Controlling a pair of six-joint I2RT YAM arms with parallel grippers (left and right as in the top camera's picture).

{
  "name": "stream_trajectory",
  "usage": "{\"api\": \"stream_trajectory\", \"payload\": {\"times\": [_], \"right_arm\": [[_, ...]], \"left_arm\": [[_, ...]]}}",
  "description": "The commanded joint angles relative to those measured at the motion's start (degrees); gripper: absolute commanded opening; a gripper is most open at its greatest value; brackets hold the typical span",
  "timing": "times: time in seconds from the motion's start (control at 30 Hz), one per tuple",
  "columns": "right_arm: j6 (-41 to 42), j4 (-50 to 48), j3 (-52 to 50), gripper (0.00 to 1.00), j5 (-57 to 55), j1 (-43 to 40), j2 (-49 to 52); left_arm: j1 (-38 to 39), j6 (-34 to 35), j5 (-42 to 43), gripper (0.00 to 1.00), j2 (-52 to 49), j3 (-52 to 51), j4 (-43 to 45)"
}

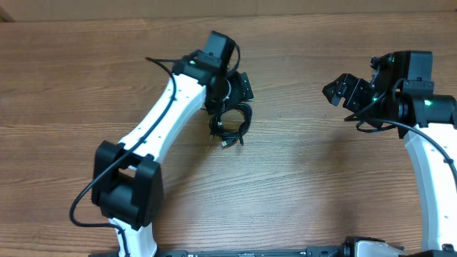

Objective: Untangle cables

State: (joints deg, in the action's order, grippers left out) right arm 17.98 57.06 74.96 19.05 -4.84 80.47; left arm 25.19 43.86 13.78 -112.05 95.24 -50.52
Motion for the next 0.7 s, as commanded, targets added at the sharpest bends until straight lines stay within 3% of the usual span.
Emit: {"api": "stream_trajectory", "payload": {"times": [0.0, 0.07, 0.13, 0.23, 0.37, 0.47, 0.67], "right_arm": [[0.0, 0.2, 1.1, 0.95, -0.6, -0.1, 0.7], [0.0, 0.2, 1.1, 0.95, -0.6, -0.1, 0.7], [0.0, 0.3, 1.1, 0.98, -0.6, -0.1, 0.7], [0.0, 0.7, 1.1, 0.99, -0.6, -0.1, 0.7], [-0.3, 1.4, 1.1, 0.99, -0.6, -0.1, 0.7], [-1.5, 1.6, 1.1, 0.99, -0.6, -0.1, 0.7], [-1.8, 1.7, 1.1, 0.99, -0.6, -0.1, 0.7]], "left_arm": [[3.0, 12.1, -4.8, 0.64, -3.9, 0.5, 0.2], [4.7, 14.6, -6.2, 0.60, -5.2, 0.5, -0.7], [4.2, 17.0, -13.2, 0.58, -5.3, 0.5, -5.3], [3.2, 13.2, -16.4, 0.47, -5.7, 0.3, -8.0], [3.2, 20.7, -19.5, 0.58, -5.7, -0.3, -13.1], [3.2, 22.1, -16.9, 0.64, -5.9, -2.2, -12.2], [3.1, 22.6, -13.7, 0.65, -7.6, -6.2, -8.7]]}}
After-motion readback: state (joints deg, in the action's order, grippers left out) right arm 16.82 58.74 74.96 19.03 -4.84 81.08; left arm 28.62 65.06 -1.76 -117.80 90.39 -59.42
